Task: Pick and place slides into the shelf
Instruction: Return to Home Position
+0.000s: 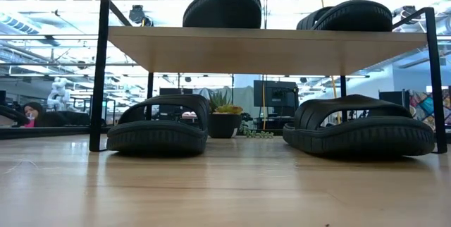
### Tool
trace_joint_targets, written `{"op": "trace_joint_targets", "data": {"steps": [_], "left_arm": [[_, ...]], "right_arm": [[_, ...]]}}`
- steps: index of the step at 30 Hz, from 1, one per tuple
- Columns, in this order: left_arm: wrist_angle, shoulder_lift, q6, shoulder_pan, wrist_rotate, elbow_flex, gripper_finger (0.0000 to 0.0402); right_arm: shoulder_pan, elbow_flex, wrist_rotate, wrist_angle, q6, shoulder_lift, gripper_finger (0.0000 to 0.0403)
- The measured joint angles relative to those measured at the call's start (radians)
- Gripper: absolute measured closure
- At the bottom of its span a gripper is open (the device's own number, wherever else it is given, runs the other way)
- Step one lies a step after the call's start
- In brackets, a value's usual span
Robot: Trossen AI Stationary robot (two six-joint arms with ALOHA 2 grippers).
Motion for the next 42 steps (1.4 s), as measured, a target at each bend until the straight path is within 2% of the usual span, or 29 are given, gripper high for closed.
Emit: {"op": "trace_joint_targets", "data": {"steps": [2, 5, 7, 10, 12, 18, 22, 25, 30, 35, 39, 42], "left_arm": [[0.028, -0.033, 0.036, 0.044, 0.017, 0.0, 0.0376], [0.069, -0.096, 0.096, 0.111, 0.072, 0.0, 0.0376], [0.119, -0.145, 0.146, 0.161, 0.143, 0.0, 0.0376], [0.178, -0.224, 0.187, 0.232, 0.246, 0.0, 0.0376], [0.221, -0.285, 0.187, 0.278, 0.266, 0.0, 0.0376], [0.207, -0.493, 0.155, 0.347, 0.23, 0.0, 0.039], [0.076, -0.645, 0.064, 0.333, 0.151, 0.001, 0.0397], [-0.036, -0.716, -0.024, 0.32, 0.107, 0.001, 0.04], [-0.193, -0.731, -0.127, 0.314, -0.004, 0.0, 0.0401], [-0.319, -0.705, -0.204, 0.312, -0.02, -0.01, 0.0401], [-0.279, -0.714, -0.215, 0.287, -0.055, -0.082, 0.0401], [-0.108, -0.762, -0.175, 0.258, -0.053, -0.2, 0.0401]], "right_arm": [[-0.046, 0.0, -0.063, 0.009, -0.067, -0.04, 0.0403], [-0.132, 0.0, -0.262, 0.067, -0.148, -0.082, 0.0403], [-0.199, 0.0, -0.373, 0.121, -0.186, -0.097, 0.0403], [-0.301, 0.0, -0.484, 0.158, -0.202, -0.119, 0.0403], [-0.365, 0.0, -0.523, 0.165, -0.191, -0.148, 0.0403], [-0.507, 0.0, -0.542, 0.083, -0.202, -0.299, 0.0403], [-0.553, -0.002, -0.572, -0.015, -0.181, -0.431, 0.0403], [-0.55, -0.055, -0.574, -0.003, -0.153, -0.515, 0.0403], [-0.543, -0.175, -0.542, 0.005, -0.117, -0.659, 0.0403], [-0.544, -0.333, -0.481, 0.044, -0.091, -0.805, 0.0403], [-0.543, -0.441, -0.446, 0.092, -0.039, -0.89, 0.0403], [-0.528, -0.496, -0.468, 0.095, -0.03, -0.925, 0.0403]]}}
